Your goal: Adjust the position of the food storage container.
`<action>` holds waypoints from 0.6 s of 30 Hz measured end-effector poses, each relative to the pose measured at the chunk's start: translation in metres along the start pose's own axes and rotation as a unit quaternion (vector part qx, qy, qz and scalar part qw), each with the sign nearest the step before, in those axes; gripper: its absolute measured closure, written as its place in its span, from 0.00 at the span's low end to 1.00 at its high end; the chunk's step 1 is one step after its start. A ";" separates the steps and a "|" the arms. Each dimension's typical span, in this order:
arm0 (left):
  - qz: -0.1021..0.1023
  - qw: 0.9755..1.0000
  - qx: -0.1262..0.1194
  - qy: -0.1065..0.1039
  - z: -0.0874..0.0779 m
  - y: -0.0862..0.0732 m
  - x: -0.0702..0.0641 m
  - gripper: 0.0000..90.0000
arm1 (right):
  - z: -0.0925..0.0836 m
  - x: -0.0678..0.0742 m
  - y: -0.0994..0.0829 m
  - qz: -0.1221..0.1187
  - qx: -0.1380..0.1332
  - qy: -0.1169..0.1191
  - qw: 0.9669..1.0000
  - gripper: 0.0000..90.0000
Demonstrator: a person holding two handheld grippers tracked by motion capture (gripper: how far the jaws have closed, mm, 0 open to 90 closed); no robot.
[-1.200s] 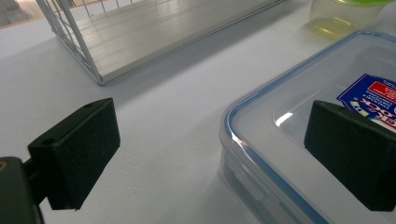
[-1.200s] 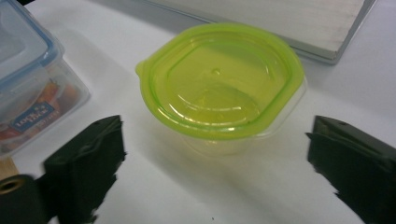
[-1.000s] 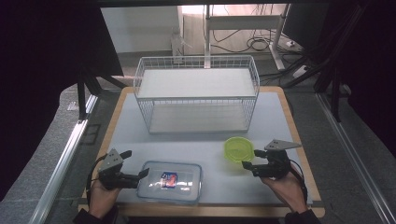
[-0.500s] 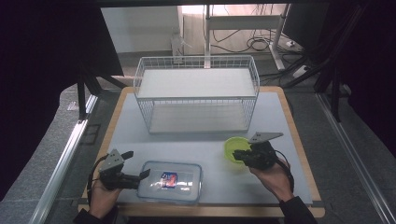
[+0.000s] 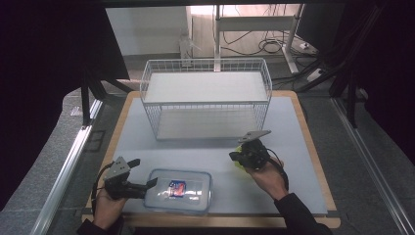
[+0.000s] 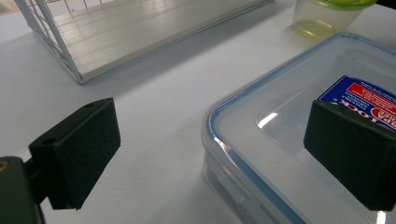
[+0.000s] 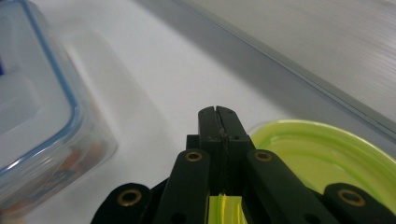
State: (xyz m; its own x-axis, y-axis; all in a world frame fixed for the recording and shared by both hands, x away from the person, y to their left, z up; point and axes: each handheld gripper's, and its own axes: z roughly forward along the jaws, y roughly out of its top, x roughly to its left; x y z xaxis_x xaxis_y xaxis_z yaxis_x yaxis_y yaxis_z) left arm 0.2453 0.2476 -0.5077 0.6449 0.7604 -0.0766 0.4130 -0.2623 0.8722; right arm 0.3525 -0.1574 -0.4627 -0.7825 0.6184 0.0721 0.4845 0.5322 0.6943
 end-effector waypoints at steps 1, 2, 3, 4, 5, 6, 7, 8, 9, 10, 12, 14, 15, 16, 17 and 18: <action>0.000 1.000 0.000 0.000 0.000 0.000 0.000 0.04 | 0.004 0.000 0.001 -0.001 0.004 -0.001 1.000 1.00; 0.000 1.000 0.001 0.000 0.000 0.000 0.000 0.04 | 0.007 0.001 0.002 -0.001 0.008 0.000 1.000 1.00; 0.000 1.000 0.001 0.000 0.000 0.000 0.000 0.04 | 0.007 0.001 0.002 -0.001 0.008 0.000 1.000 1.00; 0.000 1.000 0.001 -0.001 0.000 0.000 0.000 0.04 | 0.011 0.001 0.002 -0.004 0.013 0.000 1.000 1.00; 0.000 1.000 0.002 -0.001 0.000 0.000 0.000 0.04 | 0.015 0.001 0.002 -0.007 0.021 0.000 1.000 1.00; 0.000 1.000 0.002 -0.001 0.000 -0.001 0.000 0.04 | 0.017 0.001 0.002 -0.010 0.025 0.000 1.000 1.00; 0.000 1.000 0.001 -0.001 0.000 -0.001 0.000 0.04 | 0.019 0.000 0.001 -0.010 0.025 0.004 1.000 1.00; 0.000 1.000 0.000 -0.001 0.000 0.000 0.000 0.04 | 0.020 0.000 0.001 -0.008 0.026 0.004 1.000 1.00; 0.000 1.000 0.001 -0.001 0.000 0.000 0.000 0.04 | 0.019 0.001 0.000 -0.012 0.030 -0.004 0.999 1.00; 0.000 1.000 0.001 -0.001 0.000 0.000 0.000 0.04 | 0.018 0.001 0.000 -0.013 0.032 -0.008 0.999 1.00; 0.002 1.000 0.002 -0.002 0.000 0.000 0.000 0.04 | 0.015 -0.002 -0.002 -0.008 0.031 -0.011 0.999 1.00; 0.003 1.000 0.002 -0.002 0.000 0.000 0.000 0.04 | 0.012 -0.006 -0.005 -0.002 0.028 -0.013 1.000 1.00; 0.003 1.000 0.002 -0.002 0.000 0.000 0.000 0.04 | 0.011 -0.007 -0.006 -0.001 0.029 -0.014 0.999 1.00; 0.003 1.000 0.002 -0.002 0.000 0.000 0.000 0.04 | 0.011 -0.007 -0.006 -0.001 0.029 -0.014 0.999 1.00; 0.002 1.000 0.003 -0.003 0.000 0.000 0.000 0.04 | 0.006 -0.012 -0.010 0.003 0.026 -0.020 0.999 1.00; 0.002 1.000 0.002 -0.003 0.000 0.000 0.000 0.04 | 0.004 -0.015 -0.012 0.005 0.025 -0.023 0.999 1.00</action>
State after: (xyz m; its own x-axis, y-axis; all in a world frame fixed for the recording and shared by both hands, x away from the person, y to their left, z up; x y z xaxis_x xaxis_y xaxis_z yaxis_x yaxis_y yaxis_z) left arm 0.2451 0.2473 -0.5082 0.6507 0.7554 -0.0772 0.4134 -0.2672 0.8704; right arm 0.3599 -0.1702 -0.4749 -0.7595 0.6490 0.0444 0.5115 0.5536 0.6572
